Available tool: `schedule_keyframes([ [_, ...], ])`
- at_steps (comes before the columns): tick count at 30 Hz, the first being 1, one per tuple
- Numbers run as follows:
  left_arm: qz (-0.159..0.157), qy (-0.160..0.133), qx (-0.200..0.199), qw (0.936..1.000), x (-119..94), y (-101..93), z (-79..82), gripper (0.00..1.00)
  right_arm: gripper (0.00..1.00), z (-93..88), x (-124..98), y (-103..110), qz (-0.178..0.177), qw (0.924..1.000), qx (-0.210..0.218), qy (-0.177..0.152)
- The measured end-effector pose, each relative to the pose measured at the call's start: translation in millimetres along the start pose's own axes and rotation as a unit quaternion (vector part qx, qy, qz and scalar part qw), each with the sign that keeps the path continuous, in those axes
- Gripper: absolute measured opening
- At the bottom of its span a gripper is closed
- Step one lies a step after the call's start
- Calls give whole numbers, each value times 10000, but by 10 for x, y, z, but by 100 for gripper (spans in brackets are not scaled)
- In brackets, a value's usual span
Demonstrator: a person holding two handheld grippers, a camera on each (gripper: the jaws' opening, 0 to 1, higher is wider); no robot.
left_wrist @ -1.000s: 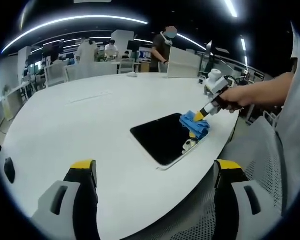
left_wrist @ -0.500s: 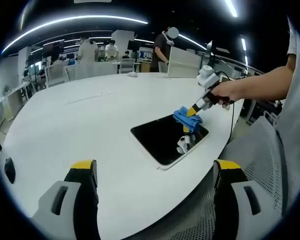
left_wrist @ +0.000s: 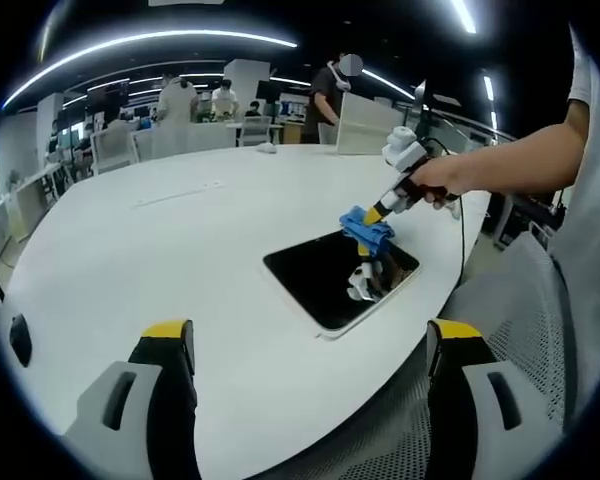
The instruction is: Wipe the mirror surface with the cleaning cloth until all visible marks leave the cleaned area.
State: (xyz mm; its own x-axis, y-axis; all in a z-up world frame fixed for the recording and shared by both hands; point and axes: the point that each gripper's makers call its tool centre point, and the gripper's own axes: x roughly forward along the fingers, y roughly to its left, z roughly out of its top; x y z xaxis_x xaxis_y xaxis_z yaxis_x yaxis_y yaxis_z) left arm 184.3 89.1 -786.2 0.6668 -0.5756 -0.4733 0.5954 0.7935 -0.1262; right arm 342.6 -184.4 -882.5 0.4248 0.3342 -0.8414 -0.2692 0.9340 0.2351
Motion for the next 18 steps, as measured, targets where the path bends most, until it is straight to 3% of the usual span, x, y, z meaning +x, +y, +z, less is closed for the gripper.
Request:
schedule_keyframes([
  [8,22,-11,5,10000,-1,8,4,97,0,-13,8,-29,122,9997,177,-93],
  [10,20,-6,5,10000,0,9,-1,97,0,-25,-26,11,286,9967,758,-94],
  [18,11,4,16,10000,4,19,-18,97,0,56,-354,-131,124,9980,487,-371],
])
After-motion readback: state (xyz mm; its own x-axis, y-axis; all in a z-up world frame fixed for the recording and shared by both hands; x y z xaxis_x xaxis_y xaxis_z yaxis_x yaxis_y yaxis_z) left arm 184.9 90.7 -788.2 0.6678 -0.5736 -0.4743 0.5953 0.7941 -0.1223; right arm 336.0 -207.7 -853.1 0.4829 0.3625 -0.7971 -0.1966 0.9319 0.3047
